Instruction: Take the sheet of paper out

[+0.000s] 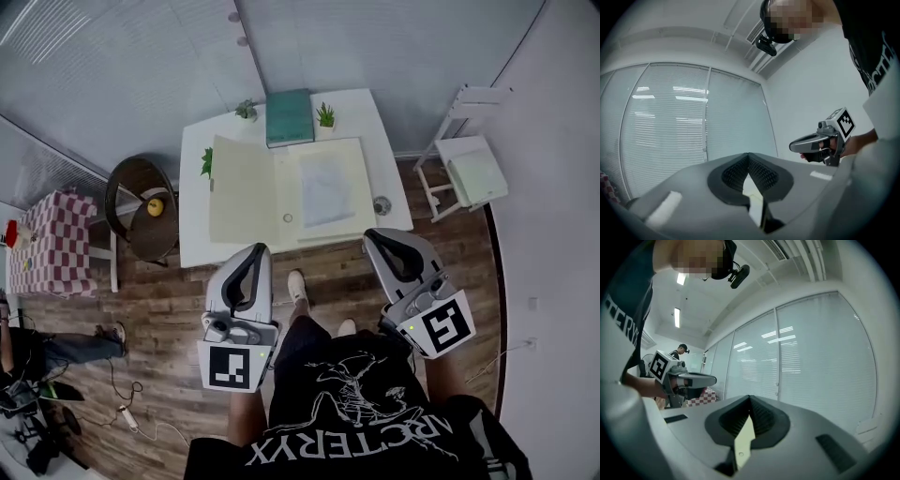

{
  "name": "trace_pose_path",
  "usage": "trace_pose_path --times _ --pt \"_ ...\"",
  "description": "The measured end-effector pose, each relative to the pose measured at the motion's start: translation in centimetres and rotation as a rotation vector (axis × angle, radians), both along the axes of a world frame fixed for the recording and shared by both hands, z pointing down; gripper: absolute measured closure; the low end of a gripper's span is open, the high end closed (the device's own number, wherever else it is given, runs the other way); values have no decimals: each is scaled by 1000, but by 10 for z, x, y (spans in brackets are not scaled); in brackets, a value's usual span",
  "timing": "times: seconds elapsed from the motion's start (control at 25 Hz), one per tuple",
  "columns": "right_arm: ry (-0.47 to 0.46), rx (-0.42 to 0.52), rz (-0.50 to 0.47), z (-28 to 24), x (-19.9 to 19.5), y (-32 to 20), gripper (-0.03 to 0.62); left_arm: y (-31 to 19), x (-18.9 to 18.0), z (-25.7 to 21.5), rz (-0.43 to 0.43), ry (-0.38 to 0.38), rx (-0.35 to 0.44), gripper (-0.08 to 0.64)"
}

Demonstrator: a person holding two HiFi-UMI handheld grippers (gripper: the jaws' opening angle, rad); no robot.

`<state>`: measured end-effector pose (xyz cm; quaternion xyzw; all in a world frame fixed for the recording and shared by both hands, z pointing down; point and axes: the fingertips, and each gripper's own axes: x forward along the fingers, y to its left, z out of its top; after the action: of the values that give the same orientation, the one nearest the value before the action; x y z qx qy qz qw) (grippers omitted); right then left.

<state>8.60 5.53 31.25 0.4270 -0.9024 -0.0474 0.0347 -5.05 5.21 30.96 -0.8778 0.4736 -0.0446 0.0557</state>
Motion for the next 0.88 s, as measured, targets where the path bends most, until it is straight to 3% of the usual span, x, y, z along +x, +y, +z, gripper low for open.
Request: trace_pose_path --times 0.44,0.88 --pt "52 -3 98 -12 -67 -116 581 -123 -49 -7 139 45 -10 549" --pt "59 -36 158 -5 -76 -162 581 -167 -59 13 197 25 -70 548"
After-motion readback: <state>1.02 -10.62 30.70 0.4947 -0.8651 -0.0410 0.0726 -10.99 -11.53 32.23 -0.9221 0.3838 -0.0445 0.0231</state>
